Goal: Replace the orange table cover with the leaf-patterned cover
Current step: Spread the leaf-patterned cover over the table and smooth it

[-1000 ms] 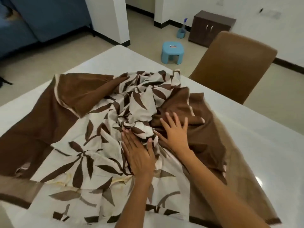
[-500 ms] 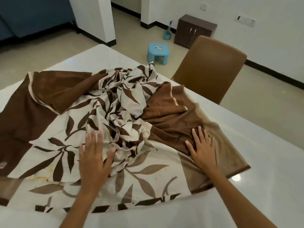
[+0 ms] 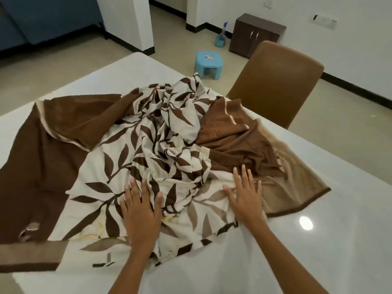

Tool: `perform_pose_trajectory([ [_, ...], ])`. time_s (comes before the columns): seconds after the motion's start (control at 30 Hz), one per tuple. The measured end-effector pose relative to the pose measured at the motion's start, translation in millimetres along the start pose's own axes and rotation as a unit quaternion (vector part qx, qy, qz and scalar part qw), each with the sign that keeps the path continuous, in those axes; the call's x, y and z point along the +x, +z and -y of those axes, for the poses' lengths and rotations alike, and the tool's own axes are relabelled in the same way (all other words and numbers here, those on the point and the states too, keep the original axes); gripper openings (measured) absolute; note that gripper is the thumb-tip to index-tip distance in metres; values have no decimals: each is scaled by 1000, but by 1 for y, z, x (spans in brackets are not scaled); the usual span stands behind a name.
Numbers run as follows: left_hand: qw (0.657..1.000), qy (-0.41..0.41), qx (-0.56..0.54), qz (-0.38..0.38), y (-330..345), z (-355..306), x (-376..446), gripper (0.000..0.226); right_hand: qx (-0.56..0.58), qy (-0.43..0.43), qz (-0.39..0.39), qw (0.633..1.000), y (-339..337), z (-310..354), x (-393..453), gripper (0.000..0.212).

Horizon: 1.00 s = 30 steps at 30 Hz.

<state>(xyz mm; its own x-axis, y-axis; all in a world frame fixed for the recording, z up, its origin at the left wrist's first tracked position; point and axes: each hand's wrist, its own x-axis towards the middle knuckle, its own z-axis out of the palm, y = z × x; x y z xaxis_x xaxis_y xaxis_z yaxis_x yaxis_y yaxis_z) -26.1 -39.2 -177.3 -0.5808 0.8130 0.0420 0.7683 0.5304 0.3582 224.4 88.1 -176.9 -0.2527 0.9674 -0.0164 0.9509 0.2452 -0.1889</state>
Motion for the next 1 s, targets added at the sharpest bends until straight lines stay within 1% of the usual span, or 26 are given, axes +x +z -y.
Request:
perform_pose_trajectory([
  [0.1,999,-36,-21,13,7,-36,-27,69,-17,14,25,999,-10,-33,35,79],
  [0.17,997,-53,-50,14,9,-59,-41,66,-11,40,30,999,-17,-38,46,80],
  [0.2,996,-57,-72,10,9,-68,-47,65,3,55,10,998,-19,-32,45,77],
  [0.23,993,-55,-100,2,8,-74,-52,64,32,66,-38,997,-23,-21,38,69],
  [0.3,988,-27,-155,-7,1,-76,-57,63,119,70,-153,979,-30,14,17,55],
  [0.33,986,-3,-167,-10,-4,-72,-58,65,155,52,-182,970,-34,33,5,52],
  [0.37,987,27,-159,-14,-7,-65,-58,68,165,16,-183,969,-37,51,-8,51],
  [0.4,990,59,-130,-16,-9,-55,-59,72,150,-34,-162,975,-37,65,-18,51],
  [0.47,992,112,-57,-4,-5,-30,-60,81,76,-136,-99,983,-21,79,-31,54],
  [0.5,990,136,-25,8,-2,-17,-60,83,39,-164,-66,984,-10,79,-35,55],
  [0.53,987,157,2,26,2,-8,-60,83,12,-172,-37,984,0,77,-37,55],
  [0.6,981,182,36,53,8,0,-60,75,-15,-166,7,986,14,71,-38,56],
  [0.67,981,181,27,60,7,-3,-58,61,-28,-162,25,986,17,68,-36,57],
  [0.7,982,177,17,63,5,-7,-56,56,-30,-165,21,986,17,67,-35,56],
  [0.8,983,173,-2,69,-1,-9,-54,54,15,-179,-34,983,7,70,-37,49],
  [0.83,981,180,-3,70,-2,-7,-55,57,38,-180,-68,980,2,70,-38,47],
  [0.9,974,213,9,75,-2,-2,-55,70,69,-172,-135,973,-7,69,-36,45],
  [0.93,968,236,19,80,-1,1,-55,75,71,-159,-150,973,-10,68,-33,47],
  [0.97,963,256,27,85,0,3,-55,76,65,-142,-156,975,-12,66,-30,50],
  [1.0,959,269,31,87,1,5,-54,71,57,-125,-158,978,-12,64,-26,51],
])
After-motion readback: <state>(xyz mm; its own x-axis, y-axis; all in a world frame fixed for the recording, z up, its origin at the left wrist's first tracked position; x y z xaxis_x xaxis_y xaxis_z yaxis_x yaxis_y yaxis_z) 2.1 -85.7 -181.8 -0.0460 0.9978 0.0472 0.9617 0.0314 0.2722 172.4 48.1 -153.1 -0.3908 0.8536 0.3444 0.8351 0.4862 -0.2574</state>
